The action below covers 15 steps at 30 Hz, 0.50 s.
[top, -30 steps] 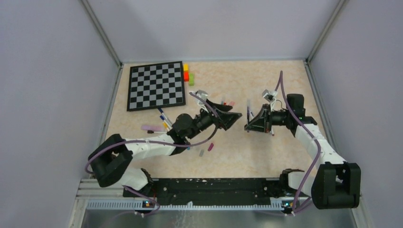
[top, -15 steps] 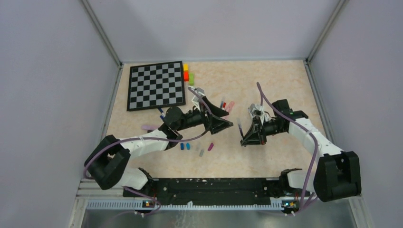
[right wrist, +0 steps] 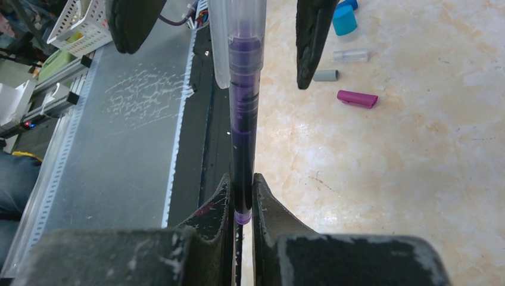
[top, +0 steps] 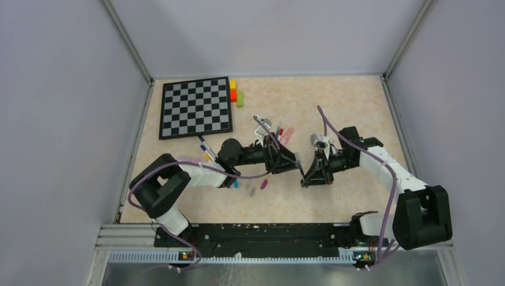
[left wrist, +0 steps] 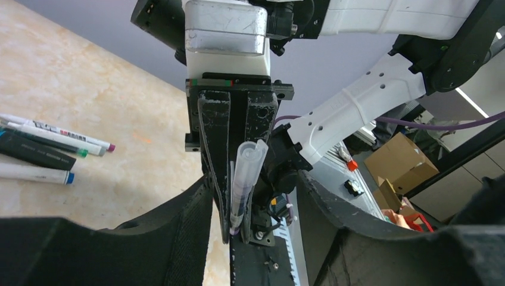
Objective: Open the pen caps
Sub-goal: Open the pen cap from the pen.
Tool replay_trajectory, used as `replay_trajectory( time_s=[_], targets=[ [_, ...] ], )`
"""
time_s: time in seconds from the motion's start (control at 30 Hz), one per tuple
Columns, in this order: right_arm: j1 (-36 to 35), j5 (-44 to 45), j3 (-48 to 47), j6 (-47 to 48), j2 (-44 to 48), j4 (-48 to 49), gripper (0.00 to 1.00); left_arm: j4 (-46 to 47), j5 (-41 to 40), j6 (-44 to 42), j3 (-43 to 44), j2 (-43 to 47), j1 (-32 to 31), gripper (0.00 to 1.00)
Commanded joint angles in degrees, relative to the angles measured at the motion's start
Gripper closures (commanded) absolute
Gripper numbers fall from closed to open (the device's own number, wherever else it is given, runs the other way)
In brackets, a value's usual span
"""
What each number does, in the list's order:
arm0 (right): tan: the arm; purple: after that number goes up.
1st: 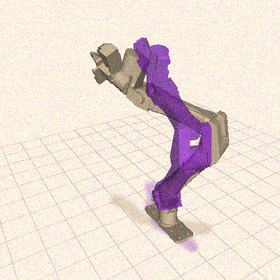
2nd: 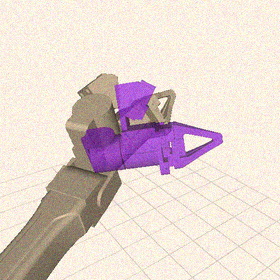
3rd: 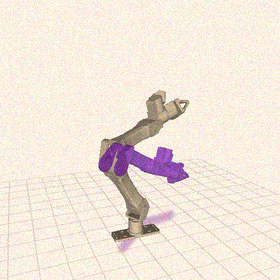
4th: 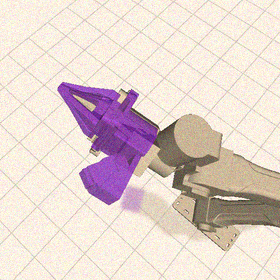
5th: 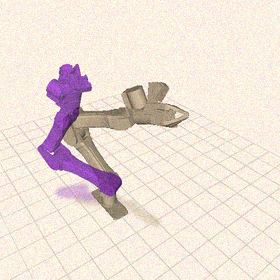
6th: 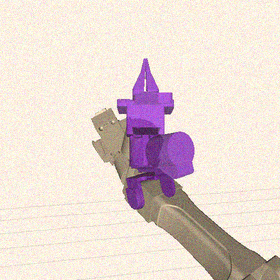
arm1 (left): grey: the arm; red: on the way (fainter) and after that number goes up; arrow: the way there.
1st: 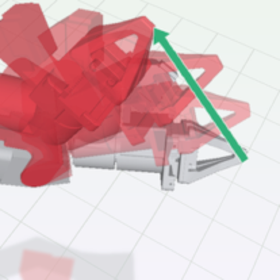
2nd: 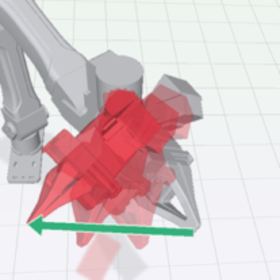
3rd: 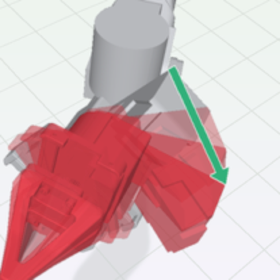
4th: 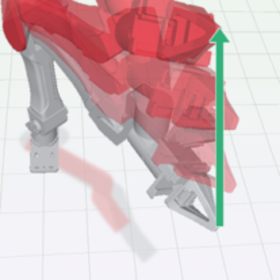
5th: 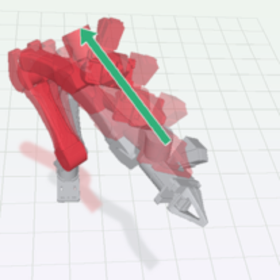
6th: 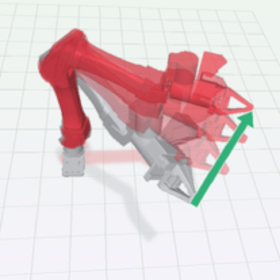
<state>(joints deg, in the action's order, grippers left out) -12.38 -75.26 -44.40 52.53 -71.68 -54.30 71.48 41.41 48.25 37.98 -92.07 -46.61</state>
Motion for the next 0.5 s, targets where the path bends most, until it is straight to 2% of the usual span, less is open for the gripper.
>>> replay_trajectory(
  time_s=[0.0,0.1,0.33,0.43,0.47],
  targets=[
    [-0.84,-2.21,-2.62,2.4,-0.74,-0.21,1.0,9.27,1.48,2.42,2.76,-1.66,-0.69,0.46],
    [-0.84,-2.23,-2.62,2.3,-0.9,-0.16,1.0,10.23,1.53,2.8,2.96,-2.2,-0.9,0.5],
    [-0.93,-2.28,-2.53,2.01,-0.92,0.01,1.0,10.97,3.18,3.66,4.7,-3.66,-1.53,0.68],
    [-0.92,-2.27,-2.45,1.76,-0.92,0.19,1.0,11.39,3.43,4.1,5.09,-4.1,-1.67,0.84],
    [-0.96,-2.14,-2.44,1.52,-1.0,0.41,1.0,11.47,3.48,4.25,5.17,-4.14,-1.67,0.94]
  ],
)
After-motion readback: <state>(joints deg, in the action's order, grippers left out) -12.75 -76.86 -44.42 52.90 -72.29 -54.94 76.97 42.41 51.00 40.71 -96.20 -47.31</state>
